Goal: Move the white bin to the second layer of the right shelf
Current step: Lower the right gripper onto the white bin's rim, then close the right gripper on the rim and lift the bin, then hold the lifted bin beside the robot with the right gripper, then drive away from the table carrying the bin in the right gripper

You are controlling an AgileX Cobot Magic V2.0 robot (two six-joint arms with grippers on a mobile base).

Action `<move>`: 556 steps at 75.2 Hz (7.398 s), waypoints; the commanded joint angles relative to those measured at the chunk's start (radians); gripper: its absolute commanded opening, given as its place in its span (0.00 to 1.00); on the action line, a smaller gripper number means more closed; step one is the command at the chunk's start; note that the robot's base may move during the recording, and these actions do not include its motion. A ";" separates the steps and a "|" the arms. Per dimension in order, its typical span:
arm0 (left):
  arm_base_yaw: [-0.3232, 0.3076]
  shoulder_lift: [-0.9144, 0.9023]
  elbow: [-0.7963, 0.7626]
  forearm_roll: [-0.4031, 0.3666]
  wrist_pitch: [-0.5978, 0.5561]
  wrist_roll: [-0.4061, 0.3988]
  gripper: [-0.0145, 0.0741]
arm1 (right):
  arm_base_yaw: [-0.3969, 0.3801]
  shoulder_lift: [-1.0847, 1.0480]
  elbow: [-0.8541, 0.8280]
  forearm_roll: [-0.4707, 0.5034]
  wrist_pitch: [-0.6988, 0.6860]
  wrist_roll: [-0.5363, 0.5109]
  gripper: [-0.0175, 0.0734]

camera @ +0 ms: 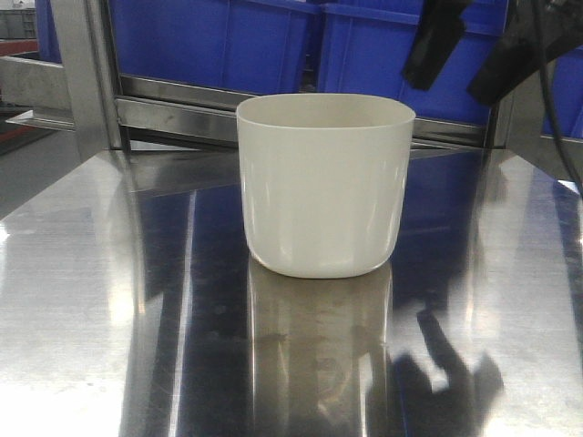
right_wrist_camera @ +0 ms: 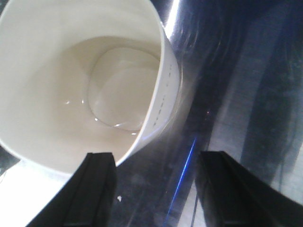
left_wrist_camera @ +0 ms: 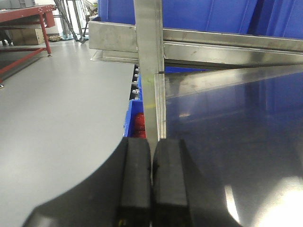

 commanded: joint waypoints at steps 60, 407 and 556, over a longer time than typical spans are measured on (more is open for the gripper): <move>-0.006 -0.014 0.037 0.000 -0.087 -0.005 0.26 | 0.003 0.222 -0.237 -0.025 -0.001 -0.009 0.73; -0.006 -0.014 0.037 0.000 -0.087 -0.005 0.26 | -0.266 -0.882 0.612 -0.073 -0.394 -0.006 0.25; -0.006 -0.014 0.037 0.000 -0.087 -0.005 0.26 | -0.265 -0.882 0.612 -0.073 -0.394 -0.006 0.25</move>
